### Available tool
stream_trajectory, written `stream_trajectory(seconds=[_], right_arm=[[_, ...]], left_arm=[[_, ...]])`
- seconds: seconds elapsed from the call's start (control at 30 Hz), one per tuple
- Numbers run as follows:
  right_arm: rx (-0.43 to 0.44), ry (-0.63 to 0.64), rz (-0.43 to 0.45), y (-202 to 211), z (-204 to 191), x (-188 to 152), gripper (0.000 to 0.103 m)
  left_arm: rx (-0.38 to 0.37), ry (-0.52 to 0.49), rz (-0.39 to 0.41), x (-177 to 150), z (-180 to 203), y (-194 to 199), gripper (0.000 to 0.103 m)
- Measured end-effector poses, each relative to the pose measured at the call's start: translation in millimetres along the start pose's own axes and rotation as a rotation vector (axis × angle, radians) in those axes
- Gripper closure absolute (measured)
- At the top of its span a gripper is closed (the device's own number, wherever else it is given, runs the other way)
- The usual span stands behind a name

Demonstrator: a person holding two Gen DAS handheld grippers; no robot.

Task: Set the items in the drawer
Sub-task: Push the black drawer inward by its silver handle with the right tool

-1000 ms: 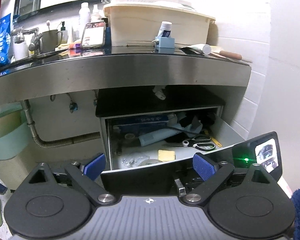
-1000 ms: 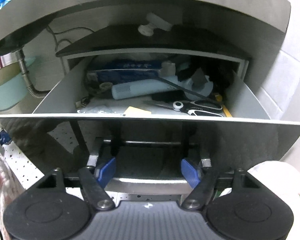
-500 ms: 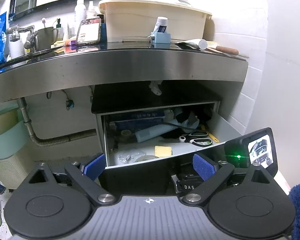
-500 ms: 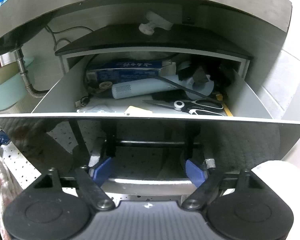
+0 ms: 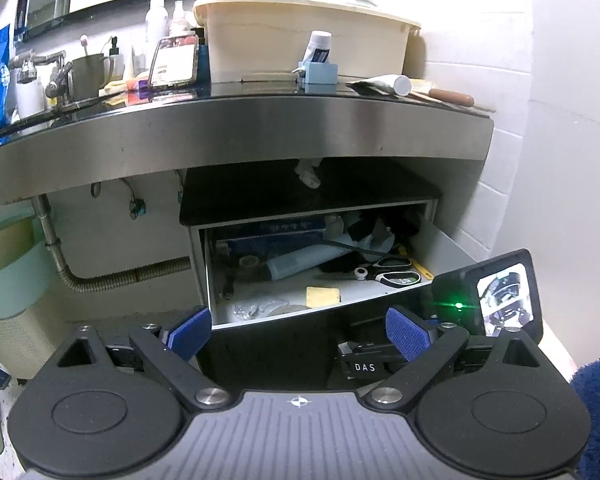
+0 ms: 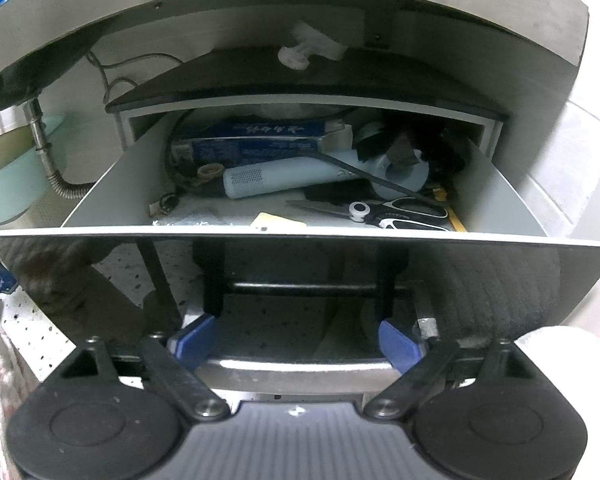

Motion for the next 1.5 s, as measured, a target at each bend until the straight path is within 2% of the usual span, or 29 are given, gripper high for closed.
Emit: stream_trajectory(seconds=[0.6, 1.5], right_arm=[[-0.005, -0.001, 0.018, -7, 0, 3, 0.014], [-0.009, 0.005, 0.028, 4, -6, -3, 0.014]], left_arm=[[-0.007, 0.01, -0.022, -4, -1, -2, 0.008], [-0.01, 0.011, -0.029, -3, -2, -3, 0.008]])
Point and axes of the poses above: each gripper's, at about its wrist camera, not at the fingertips, and y roughly against the way its jaws point, z to its right, x to its top, the point moved 8 cm from there along -y, roughly the way its jaws point, and after that the axes turned 4 degrees about x, right-handed, at the moved point
